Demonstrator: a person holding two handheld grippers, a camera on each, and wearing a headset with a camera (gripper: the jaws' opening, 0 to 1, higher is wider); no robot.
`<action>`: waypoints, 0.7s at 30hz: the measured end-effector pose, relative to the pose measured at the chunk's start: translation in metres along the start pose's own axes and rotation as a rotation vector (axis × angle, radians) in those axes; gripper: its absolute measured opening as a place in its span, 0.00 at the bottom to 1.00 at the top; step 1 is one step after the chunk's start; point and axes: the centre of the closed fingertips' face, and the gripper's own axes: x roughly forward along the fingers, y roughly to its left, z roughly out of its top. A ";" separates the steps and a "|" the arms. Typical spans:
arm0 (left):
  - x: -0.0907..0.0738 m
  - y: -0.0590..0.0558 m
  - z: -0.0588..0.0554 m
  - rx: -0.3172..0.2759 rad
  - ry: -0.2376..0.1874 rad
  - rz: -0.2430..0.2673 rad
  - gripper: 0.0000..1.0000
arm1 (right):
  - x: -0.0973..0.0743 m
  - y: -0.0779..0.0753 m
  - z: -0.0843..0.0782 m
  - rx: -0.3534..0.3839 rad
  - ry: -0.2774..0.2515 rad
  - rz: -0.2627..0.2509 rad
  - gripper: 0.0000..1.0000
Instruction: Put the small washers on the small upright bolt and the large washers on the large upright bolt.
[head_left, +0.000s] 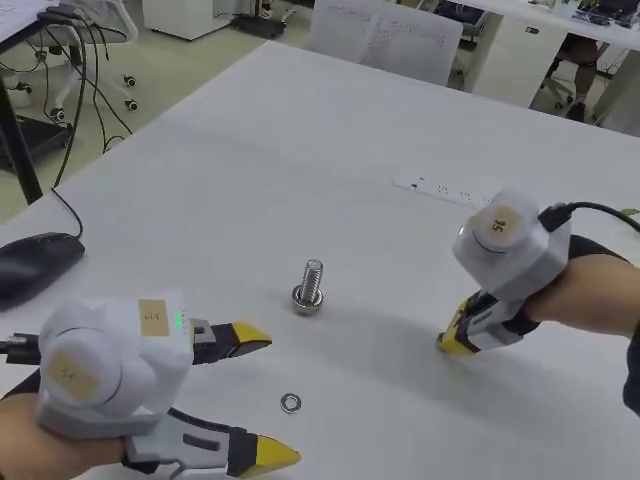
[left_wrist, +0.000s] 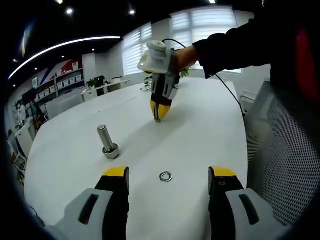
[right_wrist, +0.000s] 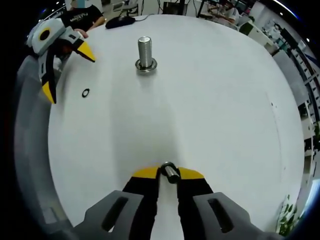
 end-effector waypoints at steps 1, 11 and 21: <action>0.000 0.000 0.000 0.000 0.001 0.001 0.63 | 0.000 0.000 -0.001 -0.005 0.005 -0.004 0.15; -0.001 0.000 0.001 0.002 -0.003 0.002 0.63 | -0.003 -0.001 -0.002 -0.009 0.010 -0.015 0.18; 0.000 0.000 0.002 0.005 -0.005 0.001 0.64 | -0.015 -0.003 -0.009 0.014 -0.007 -0.041 0.21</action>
